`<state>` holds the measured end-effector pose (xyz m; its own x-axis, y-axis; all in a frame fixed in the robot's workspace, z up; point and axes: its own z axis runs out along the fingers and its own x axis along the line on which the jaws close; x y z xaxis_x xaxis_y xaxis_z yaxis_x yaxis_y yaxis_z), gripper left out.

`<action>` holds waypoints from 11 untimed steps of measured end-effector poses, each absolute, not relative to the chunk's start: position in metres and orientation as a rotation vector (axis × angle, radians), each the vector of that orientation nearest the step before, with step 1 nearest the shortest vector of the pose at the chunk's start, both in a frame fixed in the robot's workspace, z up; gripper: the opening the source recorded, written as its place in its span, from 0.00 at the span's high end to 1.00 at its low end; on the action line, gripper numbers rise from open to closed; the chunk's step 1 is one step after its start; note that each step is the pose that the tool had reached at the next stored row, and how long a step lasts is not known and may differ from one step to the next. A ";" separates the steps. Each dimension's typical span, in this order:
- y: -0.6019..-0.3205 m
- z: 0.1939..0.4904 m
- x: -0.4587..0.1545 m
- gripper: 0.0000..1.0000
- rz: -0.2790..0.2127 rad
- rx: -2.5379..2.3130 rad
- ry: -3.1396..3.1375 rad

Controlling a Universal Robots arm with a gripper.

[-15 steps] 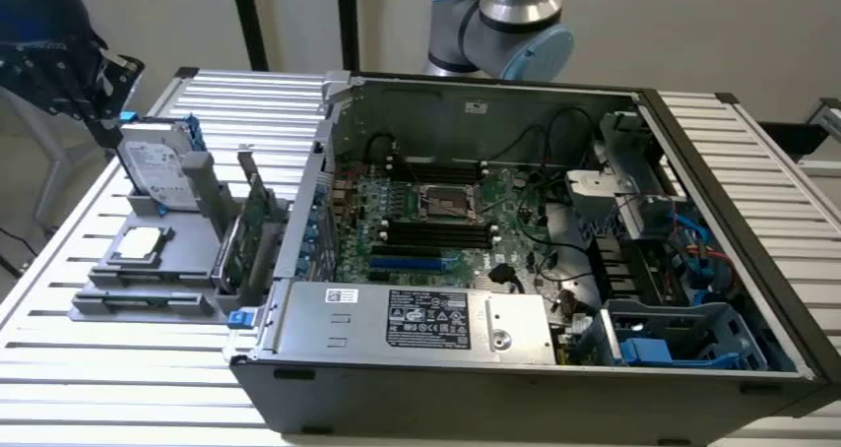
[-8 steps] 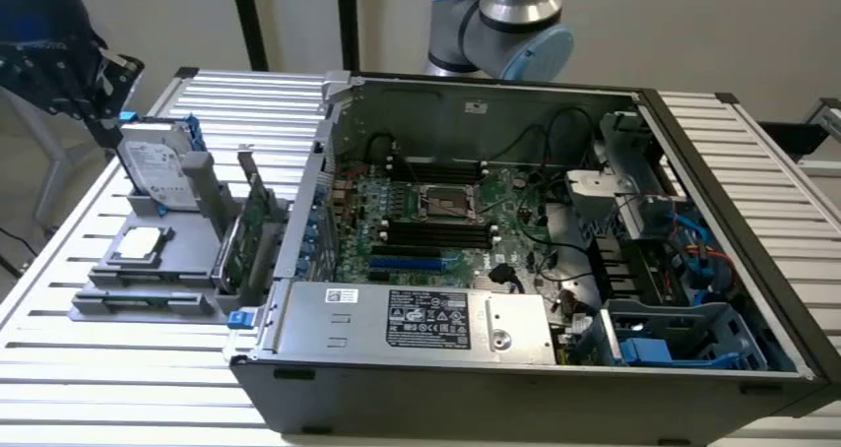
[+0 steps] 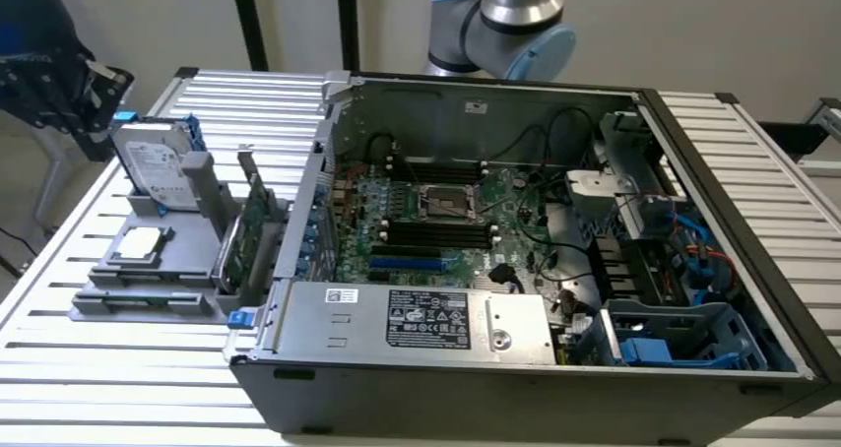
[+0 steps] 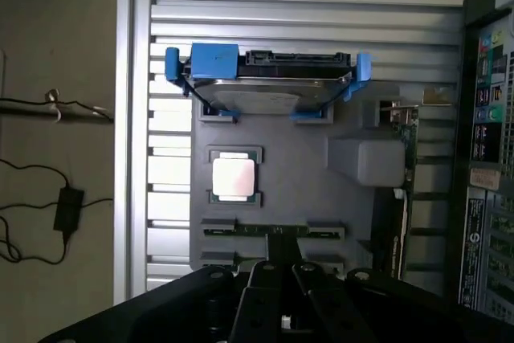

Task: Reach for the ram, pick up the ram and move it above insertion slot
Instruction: 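Reach for the ram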

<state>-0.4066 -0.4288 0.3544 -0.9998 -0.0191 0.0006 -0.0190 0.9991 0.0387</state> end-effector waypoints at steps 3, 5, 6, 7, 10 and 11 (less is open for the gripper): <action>-0.442 0.354 -0.407 0.89 -0.061 0.030 -3.140; -0.451 0.354 -0.406 0.89 -0.061 0.030 -3.140; -0.455 0.354 -0.406 0.89 -0.060 0.030 -3.140; -0.459 0.353 -0.406 0.89 -0.060 0.030 -3.140; -0.468 0.351 -0.406 0.89 -0.056 0.030 -3.141; -0.470 0.350 -0.406 0.89 -0.055 0.030 -3.141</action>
